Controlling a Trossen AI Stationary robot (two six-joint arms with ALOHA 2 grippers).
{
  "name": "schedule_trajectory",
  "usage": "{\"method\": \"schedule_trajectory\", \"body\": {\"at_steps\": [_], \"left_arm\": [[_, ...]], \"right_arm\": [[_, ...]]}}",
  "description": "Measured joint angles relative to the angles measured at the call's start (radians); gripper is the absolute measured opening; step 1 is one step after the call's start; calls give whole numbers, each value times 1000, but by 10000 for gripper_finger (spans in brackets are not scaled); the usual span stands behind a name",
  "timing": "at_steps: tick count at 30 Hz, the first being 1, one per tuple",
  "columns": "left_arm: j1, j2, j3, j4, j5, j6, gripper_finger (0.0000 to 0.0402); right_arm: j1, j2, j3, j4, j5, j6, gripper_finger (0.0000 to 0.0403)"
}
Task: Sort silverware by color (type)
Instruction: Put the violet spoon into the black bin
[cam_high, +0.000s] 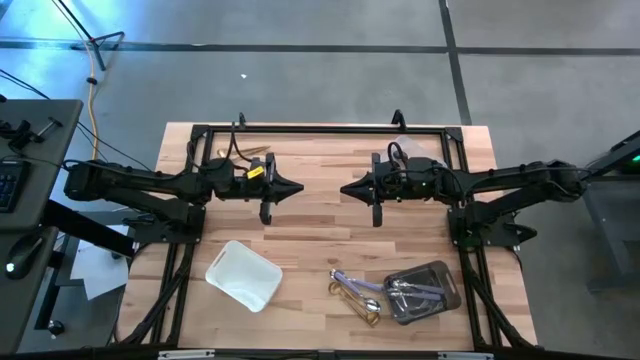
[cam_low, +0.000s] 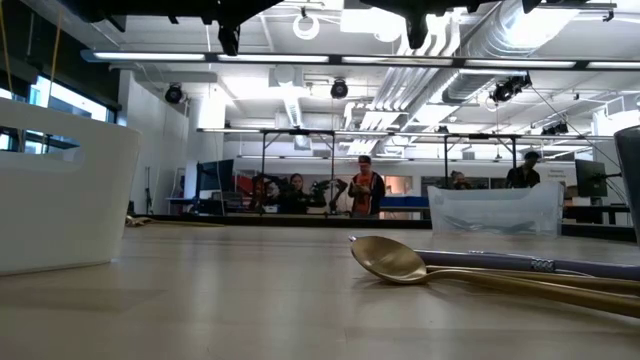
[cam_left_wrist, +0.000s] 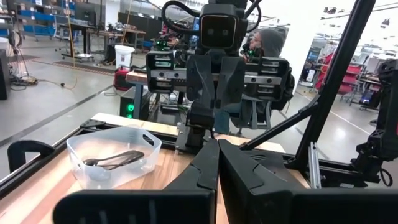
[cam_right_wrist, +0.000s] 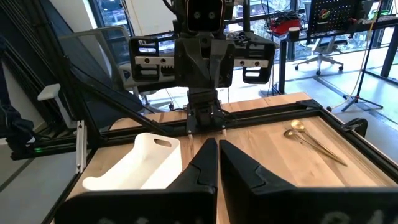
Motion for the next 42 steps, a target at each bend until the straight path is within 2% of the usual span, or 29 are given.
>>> {"method": "schedule_trajectory", "body": {"at_steps": [42], "left_arm": [[0, 0, 0, -43, -31, -30, 0]], "right_arm": [[0, 0, 0, 0, 1, 13, 0]]}}
